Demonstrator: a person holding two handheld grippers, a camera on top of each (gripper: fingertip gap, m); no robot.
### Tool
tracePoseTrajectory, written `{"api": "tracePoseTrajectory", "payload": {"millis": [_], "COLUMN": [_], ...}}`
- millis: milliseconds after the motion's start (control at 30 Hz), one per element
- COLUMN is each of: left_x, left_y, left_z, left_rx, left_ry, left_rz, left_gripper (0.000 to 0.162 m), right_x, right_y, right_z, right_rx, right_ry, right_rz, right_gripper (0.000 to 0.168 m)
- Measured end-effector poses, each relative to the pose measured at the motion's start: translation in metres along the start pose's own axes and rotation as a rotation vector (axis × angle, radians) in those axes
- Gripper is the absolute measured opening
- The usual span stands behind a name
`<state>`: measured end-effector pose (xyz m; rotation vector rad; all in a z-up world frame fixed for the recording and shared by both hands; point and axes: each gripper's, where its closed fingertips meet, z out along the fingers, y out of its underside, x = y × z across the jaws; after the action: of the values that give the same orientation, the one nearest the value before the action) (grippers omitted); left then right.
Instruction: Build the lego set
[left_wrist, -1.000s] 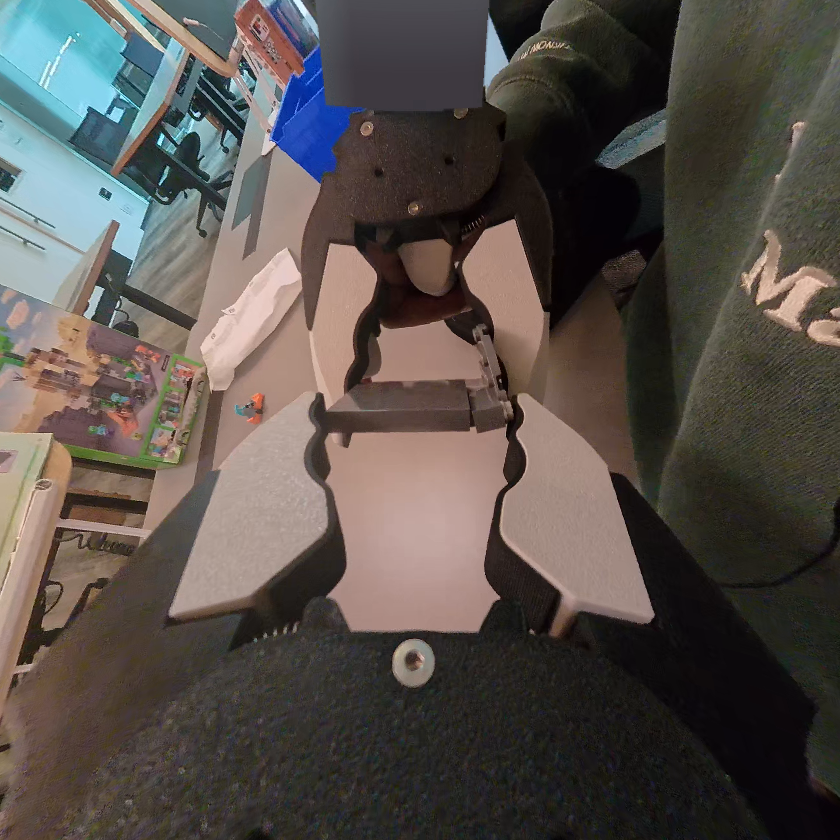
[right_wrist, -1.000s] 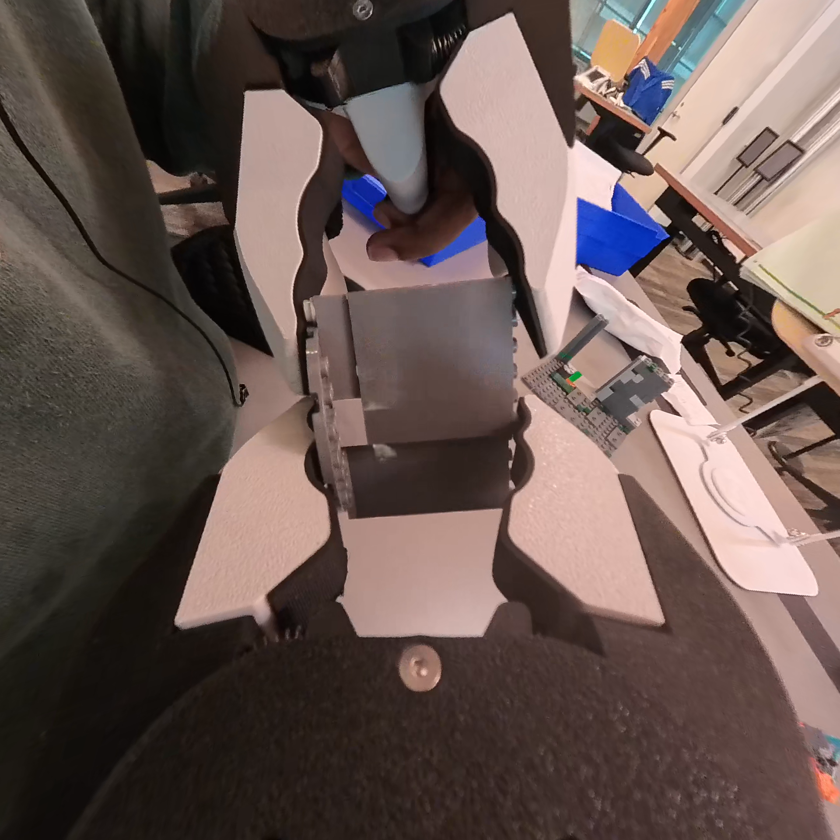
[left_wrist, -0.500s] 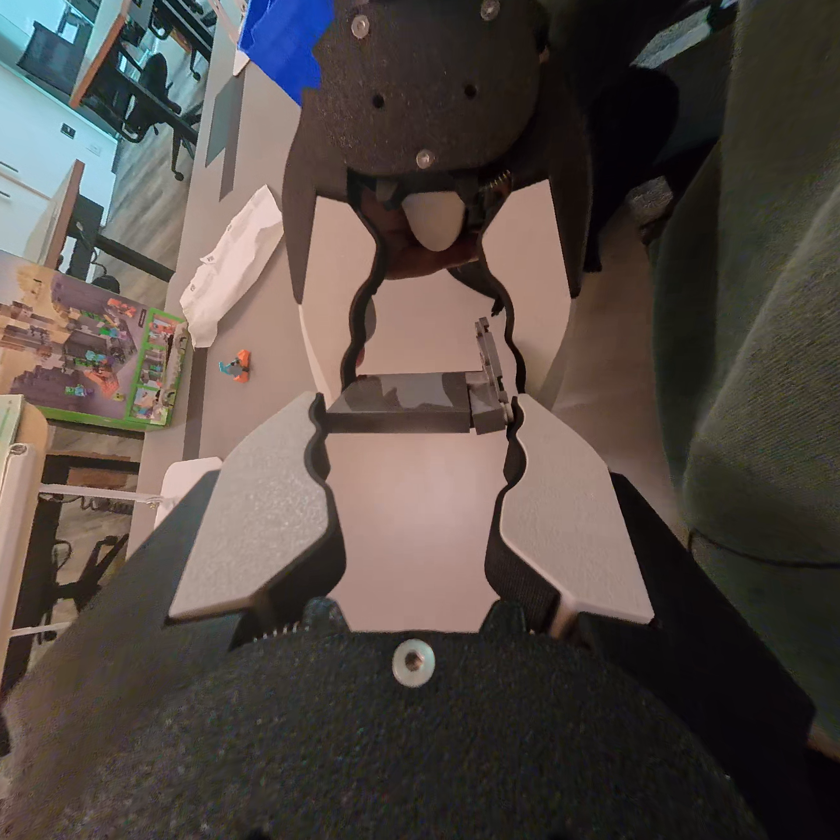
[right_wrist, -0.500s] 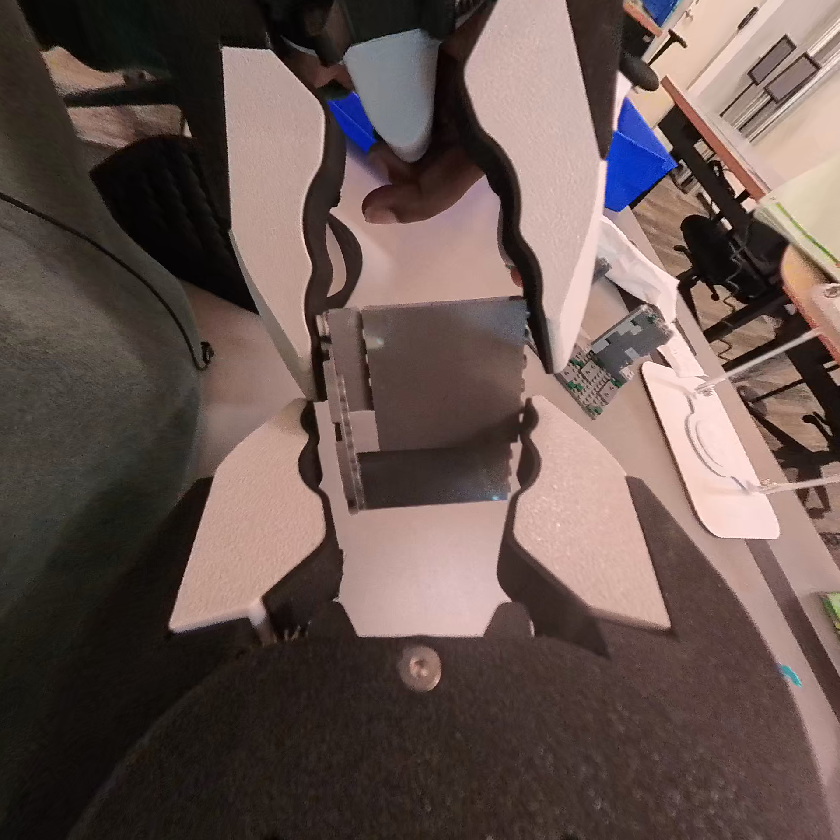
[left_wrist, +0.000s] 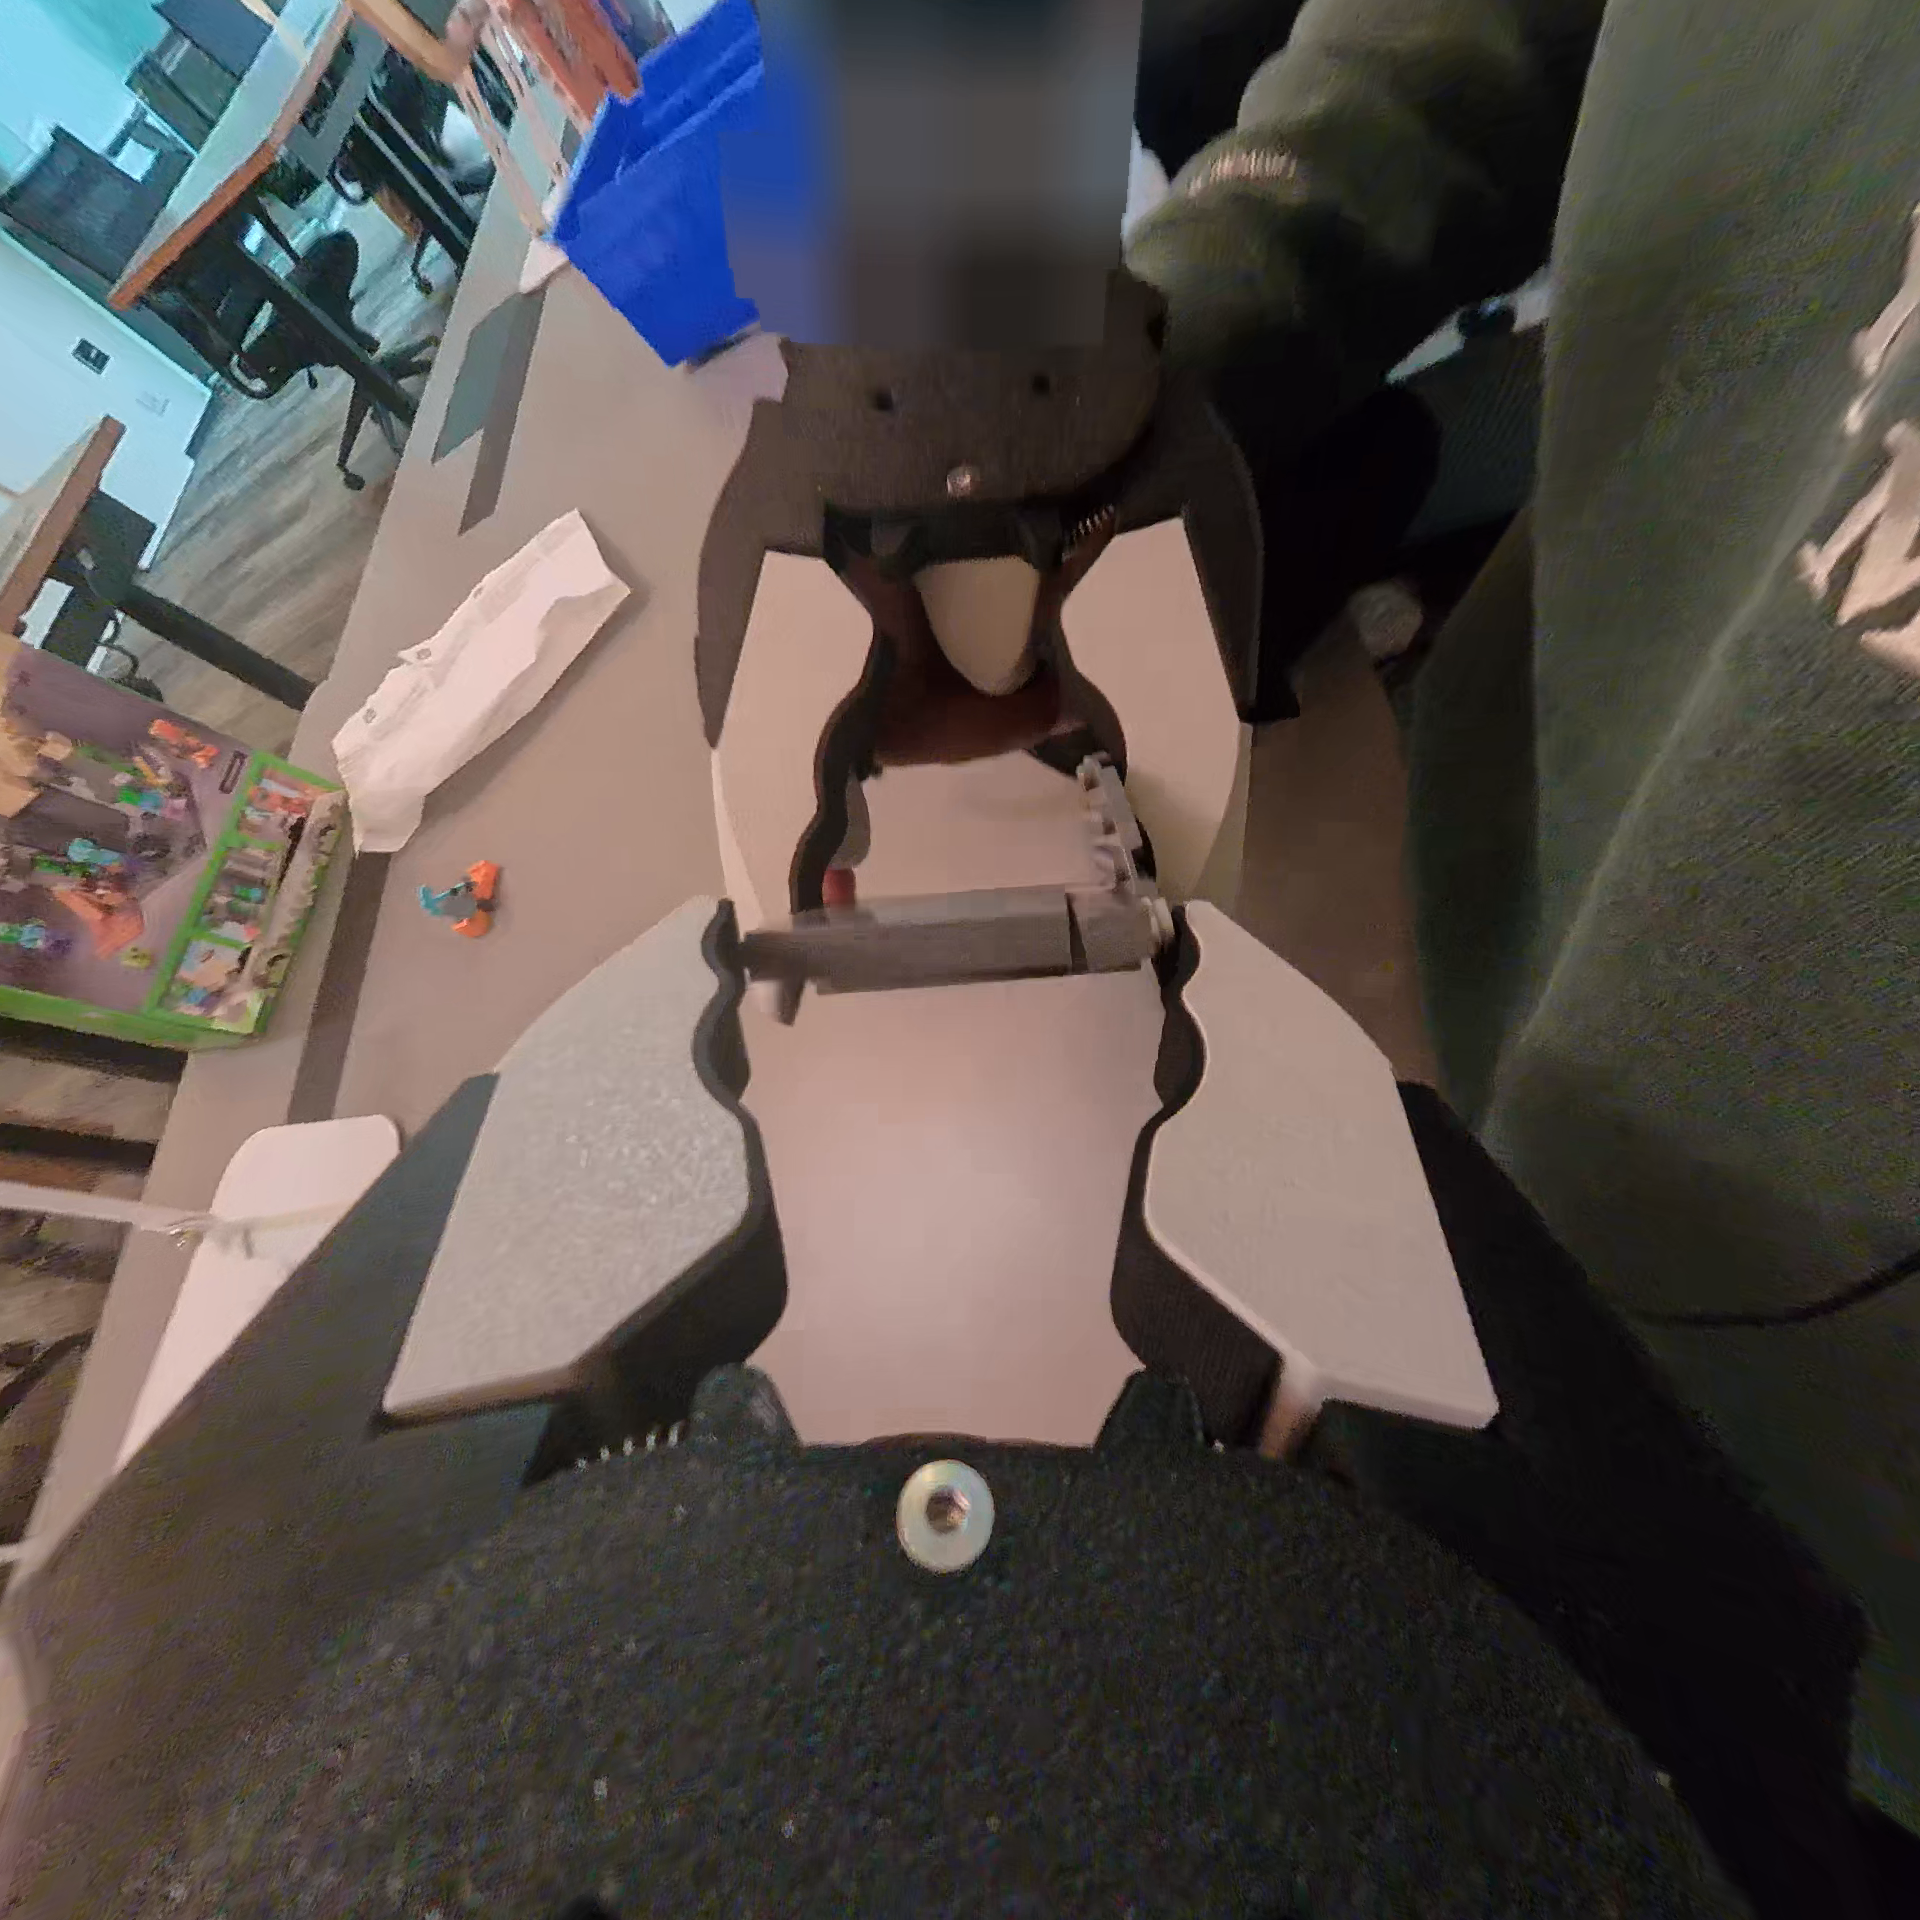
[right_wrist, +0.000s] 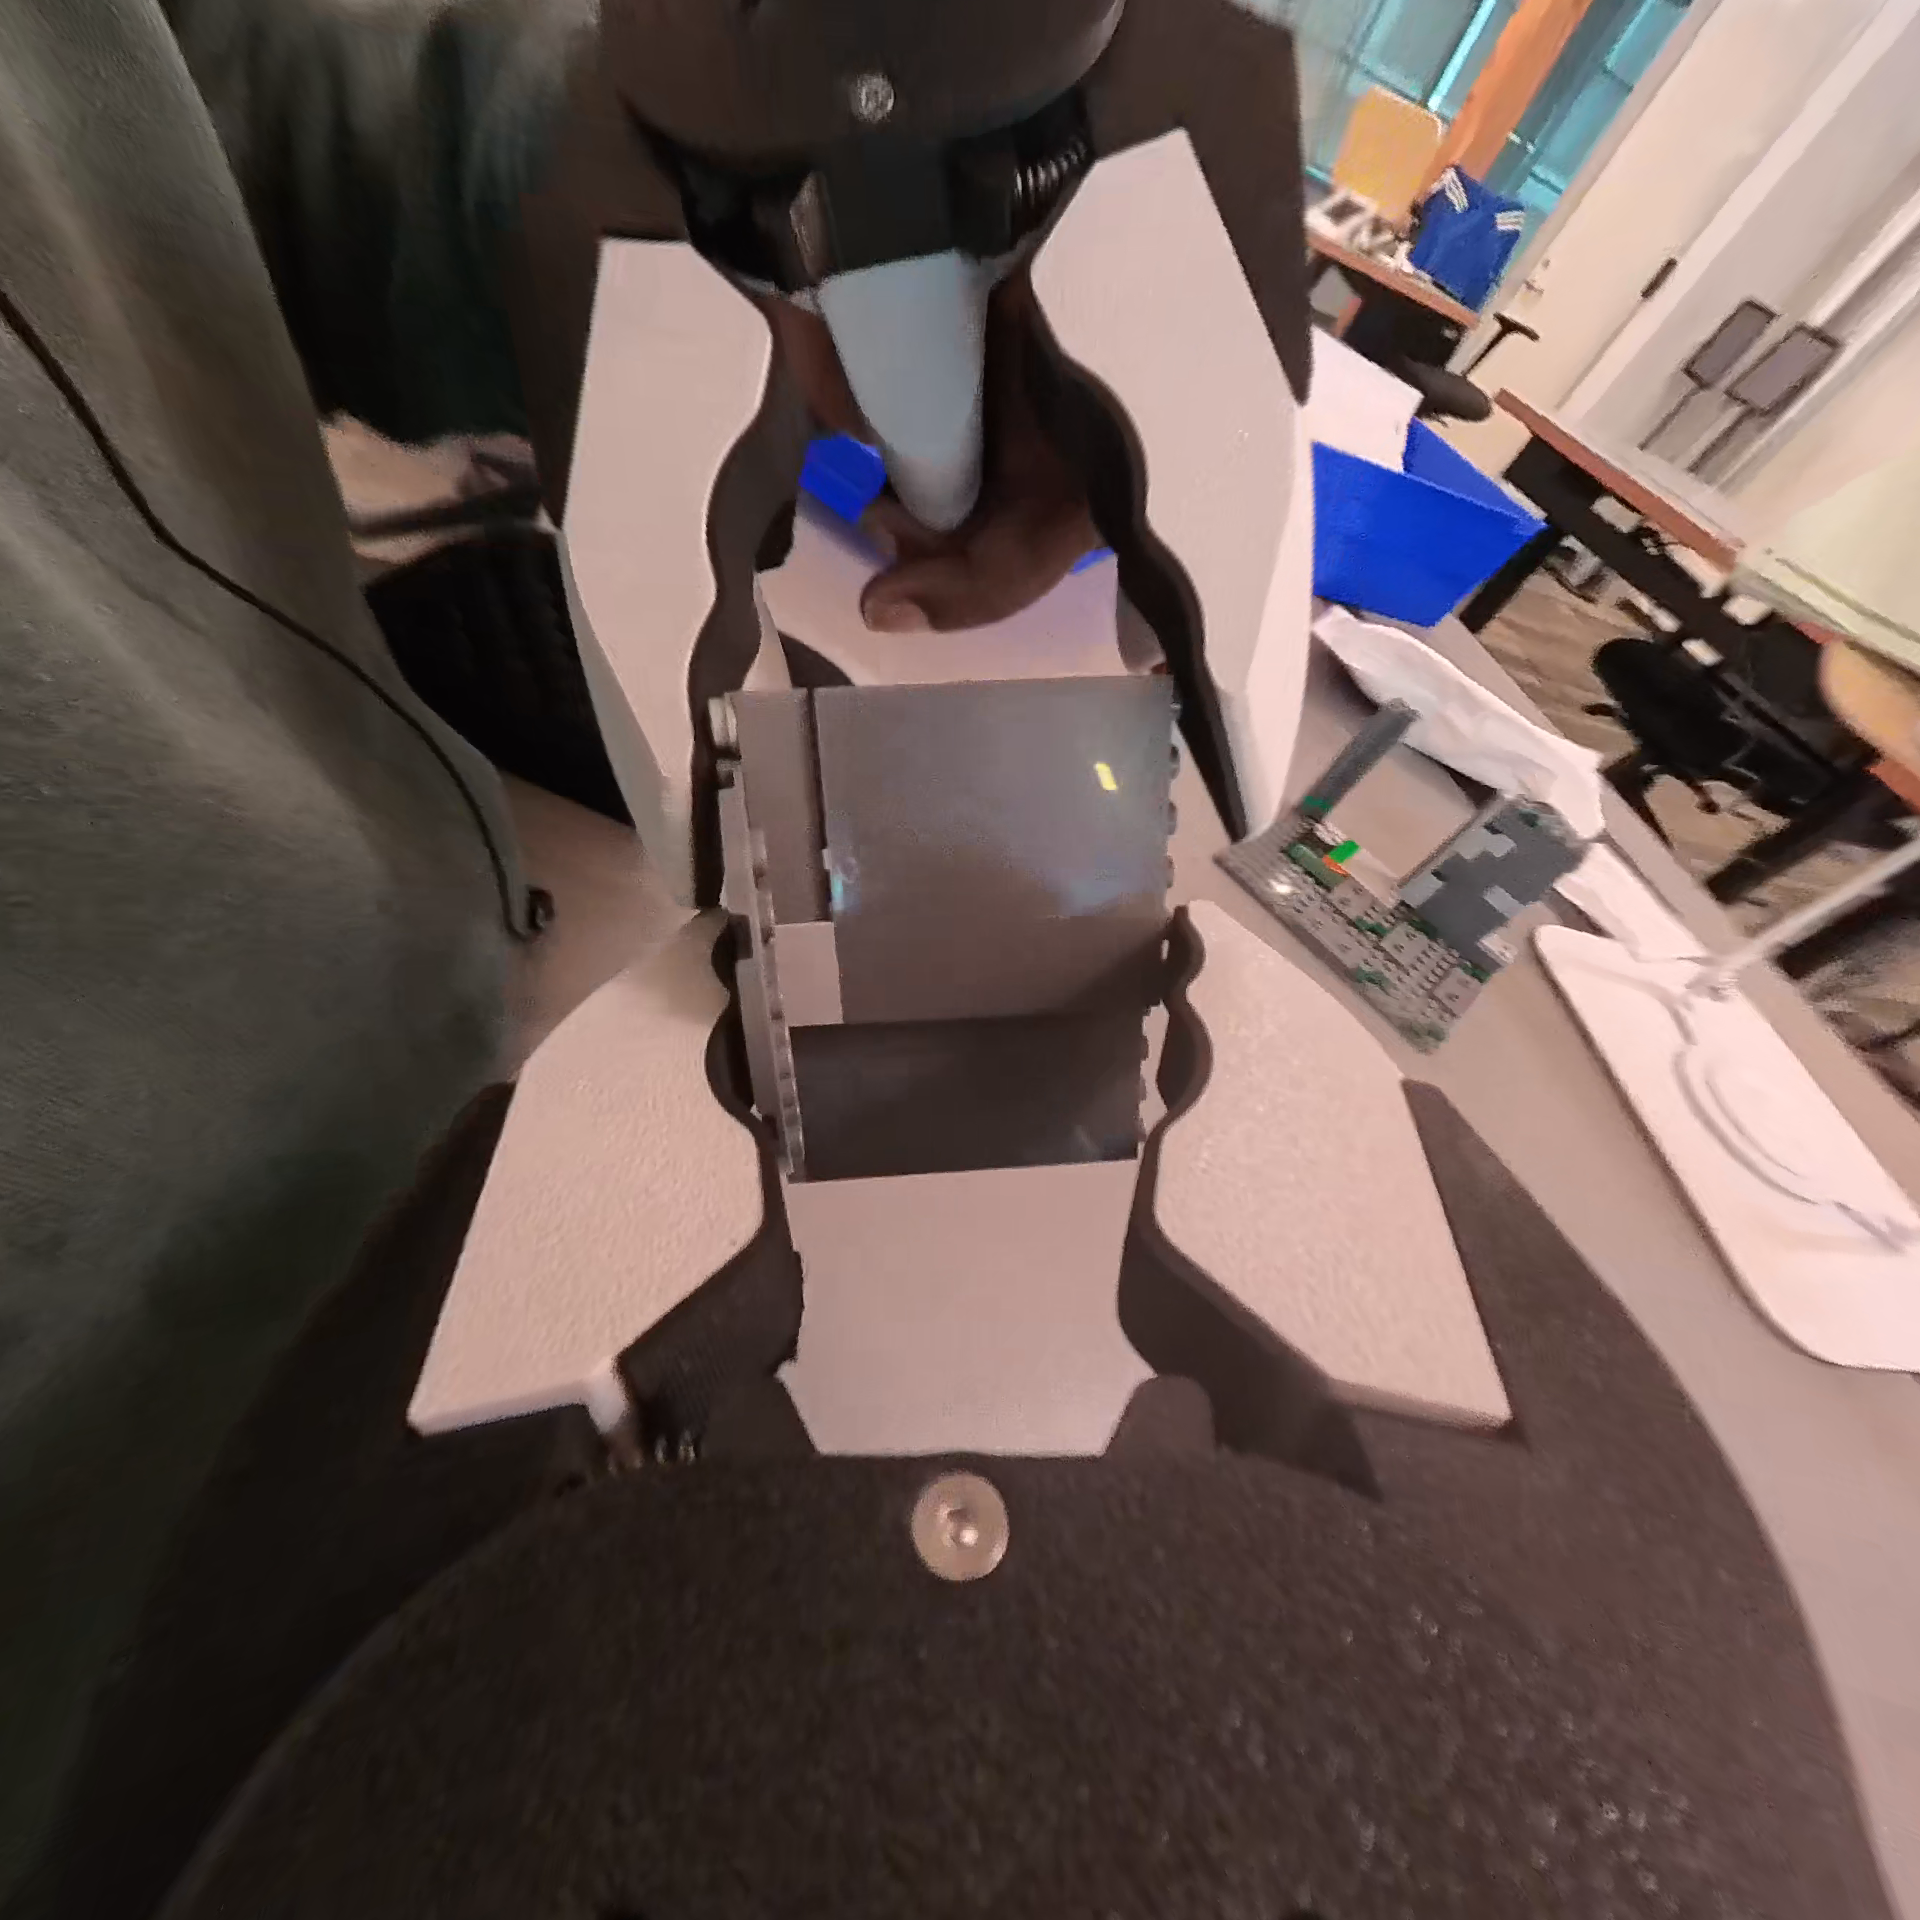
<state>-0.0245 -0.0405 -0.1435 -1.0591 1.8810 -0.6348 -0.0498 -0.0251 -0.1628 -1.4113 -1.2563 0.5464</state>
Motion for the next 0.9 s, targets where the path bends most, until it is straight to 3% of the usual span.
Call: {"api": "tracePoseTrajectory", "payload": {"millis": [133,533,900], "left_x": [-0.006,-0.006,0.002], "left_y": [-0.01,-0.038,-0.046], "left_z": [-0.004,-0.012,-0.011], "left_rx": [0.12,0.38,0.34], "left_ry": [-0.008,0.069,0.081], "left_rz": [-0.095,-0.315,-0.227], "left_gripper": [0.078,0.071,0.069], "right_x": [-0.005,-0.005,-0.013], "right_y": [-0.012,-0.024,-0.029], "right_z": [-0.006,-0.01,-0.011], "right_rx": [0.142,0.277,0.291], "right_ry": [-0.105,-0.138,-0.136], "right_rz": [0.151,0.181,0.097], "right_gripper": [0.076,0.076,0.077]}}
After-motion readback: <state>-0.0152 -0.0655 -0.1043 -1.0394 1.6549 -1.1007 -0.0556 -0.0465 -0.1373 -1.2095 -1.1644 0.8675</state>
